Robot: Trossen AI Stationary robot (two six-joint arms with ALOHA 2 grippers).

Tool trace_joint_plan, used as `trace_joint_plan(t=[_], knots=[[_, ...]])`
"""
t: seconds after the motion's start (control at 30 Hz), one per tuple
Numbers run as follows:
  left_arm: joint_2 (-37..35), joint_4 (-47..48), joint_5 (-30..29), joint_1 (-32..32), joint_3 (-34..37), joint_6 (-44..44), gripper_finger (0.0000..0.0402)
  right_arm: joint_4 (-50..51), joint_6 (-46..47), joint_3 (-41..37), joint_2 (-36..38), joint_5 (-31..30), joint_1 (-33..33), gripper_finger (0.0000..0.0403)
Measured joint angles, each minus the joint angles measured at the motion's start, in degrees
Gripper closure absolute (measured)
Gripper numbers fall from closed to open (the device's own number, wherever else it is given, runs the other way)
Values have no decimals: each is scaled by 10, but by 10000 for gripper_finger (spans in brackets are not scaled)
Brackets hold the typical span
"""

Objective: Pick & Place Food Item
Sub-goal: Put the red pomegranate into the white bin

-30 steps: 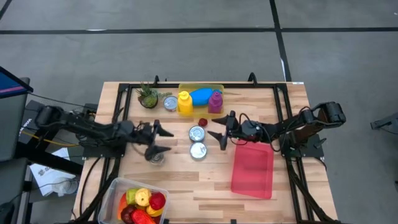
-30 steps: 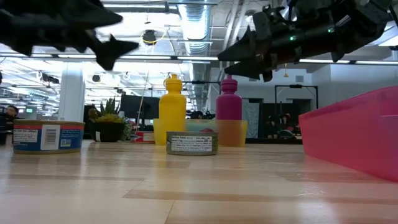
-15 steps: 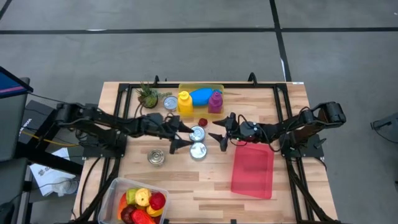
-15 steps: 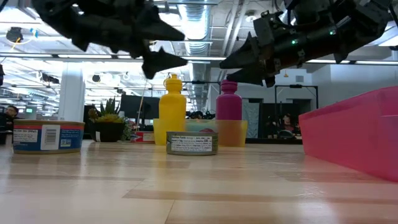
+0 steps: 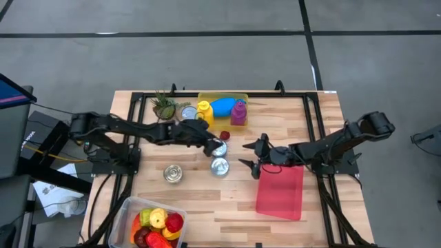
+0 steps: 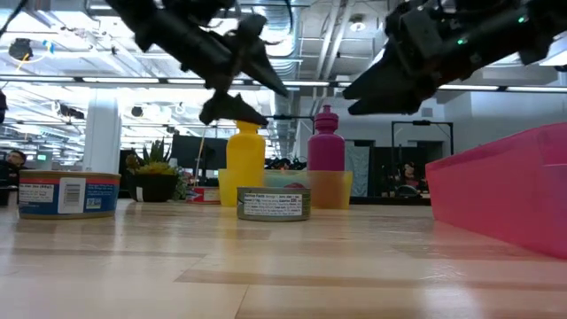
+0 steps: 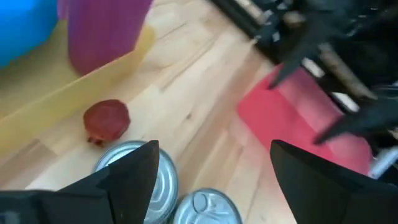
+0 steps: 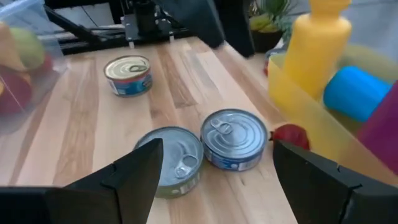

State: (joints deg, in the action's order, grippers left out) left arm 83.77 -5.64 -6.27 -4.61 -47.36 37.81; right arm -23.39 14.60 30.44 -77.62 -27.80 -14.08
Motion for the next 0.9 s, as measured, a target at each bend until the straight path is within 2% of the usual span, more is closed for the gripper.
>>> trace_joint_plan(t=[0.23,0.43,0.6,0.83,0.9], knots=[[107,68,-10,-7,-91,7,64,20,-16,0,37,-24,-29,111],[153,127,-25,-10,-144,37,38,18,-31,0,50,-39,-47,111],[181,153,-45,-19,-173,60,31,20,-46,0,50,-71,-57,111],[234,182,-46,-19,-220,77,30,19,-52,0,50,-82,-58,111],[245,191,-62,-19,-229,78,30,18,-52,0,50,-83,-58,111]])
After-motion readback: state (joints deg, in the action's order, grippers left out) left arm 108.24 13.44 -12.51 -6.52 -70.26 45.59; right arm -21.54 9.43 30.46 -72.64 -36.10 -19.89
